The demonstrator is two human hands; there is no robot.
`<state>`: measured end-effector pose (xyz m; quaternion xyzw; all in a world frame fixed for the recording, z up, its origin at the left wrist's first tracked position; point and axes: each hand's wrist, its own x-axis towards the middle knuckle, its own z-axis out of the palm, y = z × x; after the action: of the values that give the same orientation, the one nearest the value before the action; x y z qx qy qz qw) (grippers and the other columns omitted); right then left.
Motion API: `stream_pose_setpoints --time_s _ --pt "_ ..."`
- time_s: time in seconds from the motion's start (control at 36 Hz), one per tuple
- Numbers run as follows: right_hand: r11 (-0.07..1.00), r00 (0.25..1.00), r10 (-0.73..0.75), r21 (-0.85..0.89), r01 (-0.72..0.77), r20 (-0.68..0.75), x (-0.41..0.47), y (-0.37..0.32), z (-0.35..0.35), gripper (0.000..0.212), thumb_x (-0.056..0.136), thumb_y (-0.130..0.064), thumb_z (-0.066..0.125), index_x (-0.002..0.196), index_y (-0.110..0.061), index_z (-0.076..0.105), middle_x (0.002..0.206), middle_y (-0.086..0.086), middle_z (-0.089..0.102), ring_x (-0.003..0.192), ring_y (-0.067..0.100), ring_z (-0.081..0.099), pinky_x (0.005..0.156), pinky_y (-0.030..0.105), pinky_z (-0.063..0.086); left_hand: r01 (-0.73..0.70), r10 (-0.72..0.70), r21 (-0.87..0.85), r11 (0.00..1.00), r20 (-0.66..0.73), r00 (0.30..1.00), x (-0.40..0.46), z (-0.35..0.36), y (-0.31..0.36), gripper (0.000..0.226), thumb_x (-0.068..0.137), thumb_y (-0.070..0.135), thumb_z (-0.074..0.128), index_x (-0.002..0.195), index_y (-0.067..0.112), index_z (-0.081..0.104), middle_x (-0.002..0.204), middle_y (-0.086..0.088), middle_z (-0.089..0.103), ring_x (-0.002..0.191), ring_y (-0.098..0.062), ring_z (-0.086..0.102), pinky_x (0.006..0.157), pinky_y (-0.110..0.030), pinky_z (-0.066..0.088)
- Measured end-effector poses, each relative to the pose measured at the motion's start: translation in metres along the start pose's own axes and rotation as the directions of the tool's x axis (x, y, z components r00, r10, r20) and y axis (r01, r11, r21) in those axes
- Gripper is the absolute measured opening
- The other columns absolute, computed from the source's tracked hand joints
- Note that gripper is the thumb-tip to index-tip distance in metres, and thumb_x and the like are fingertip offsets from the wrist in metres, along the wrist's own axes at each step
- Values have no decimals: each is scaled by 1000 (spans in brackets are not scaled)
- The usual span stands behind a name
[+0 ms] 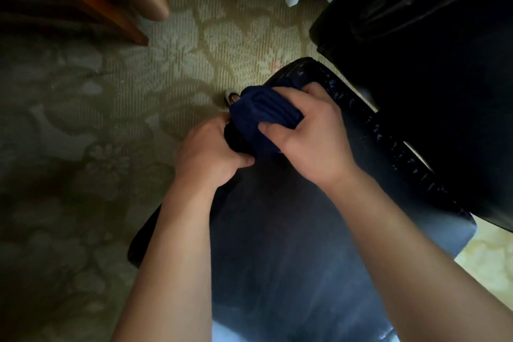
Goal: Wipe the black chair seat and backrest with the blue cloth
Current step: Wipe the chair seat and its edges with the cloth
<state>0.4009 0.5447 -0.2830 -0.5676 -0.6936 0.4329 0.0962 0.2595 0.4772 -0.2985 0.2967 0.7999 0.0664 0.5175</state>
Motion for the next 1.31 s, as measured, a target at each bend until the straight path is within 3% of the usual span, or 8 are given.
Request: stream_pose_setpoints --time_s 0.08,0.22,0.42,0.56,0.81,0.97,1.17,1.31 --pt "1000 999 11 11 -10 -38 3 2 3 40 78 -25 78 116 -33 71 98 -10 51 89 12 60 80 40 56 -2 2 13 1000 8 1000 3 -1 1 63 70 27 91 124 32 60 96 17 54 107 -20 62 94 -42 54" --pt "998 994 56 3 -56 -96 15 3 7 31 81 -27 76 112 -28 71 101 -2 55 88 15 59 78 37 55 9 -9 2 1000 -17 1000 7 4 -4 70 73 25 90 133 32 56 124 8 65 113 -22 62 93 -39 53" --pt "989 964 89 -96 -116 -252 36 1 0 30 83 -33 71 113 -31 69 106 -1 55 93 19 60 78 38 55 36 -37 -9 999 -30 999 12 5 -10 58 70 28 89 117 40 59 113 14 69 103 -22 66 91 -46 55" --pt "968 938 -37 -245 -52 -344 28 -3 0 45 84 -26 68 129 -29 63 127 4 53 113 20 56 77 29 44 26 -25 25 999 -49 998 13 6 -11 59 69 31 88 119 40 59 108 13 70 101 -22 67 89 -45 56" --pt "989 998 -59 -140 55 -25 16 -3 5 43 80 -32 71 123 -31 67 108 -1 52 95 21 60 83 43 55 33 -30 40 999 -72 997 14 10 -10 55 69 28 88 116 36 61 109 6 70 103 -26 66 90 -47 55" --pt "993 981 53 -97 -71 -185 37 8 -12 37 81 -34 70 118 -32 68 110 1 57 100 21 61 85 43 55 41 -40 6 999 -86 995 12 13 -12 53 73 26 87 118 39 61 107 11 68 101 -23 66 89 -48 55" --pt "967 943 -77 -254 -8 -323 35 12 -12 47 83 -24 70 129 -30 65 130 5 58 115 27 59 87 46 56 28 -29 -7 1000 -89 996 11 14 -13 55 72 26 87 117 41 59 111 14 69 104 -21 66 94 -48 53" --pt "971 917 -128 -236 38 -378 25 18 -7 52 78 -14 72 128 -26 67 127 10 59 113 31 57 92 49 53 36 -37 -17 999 -95 995 9 15 -12 57 73 26 87 120 41 59 113 13 69 105 -22 66 93 -49 54"
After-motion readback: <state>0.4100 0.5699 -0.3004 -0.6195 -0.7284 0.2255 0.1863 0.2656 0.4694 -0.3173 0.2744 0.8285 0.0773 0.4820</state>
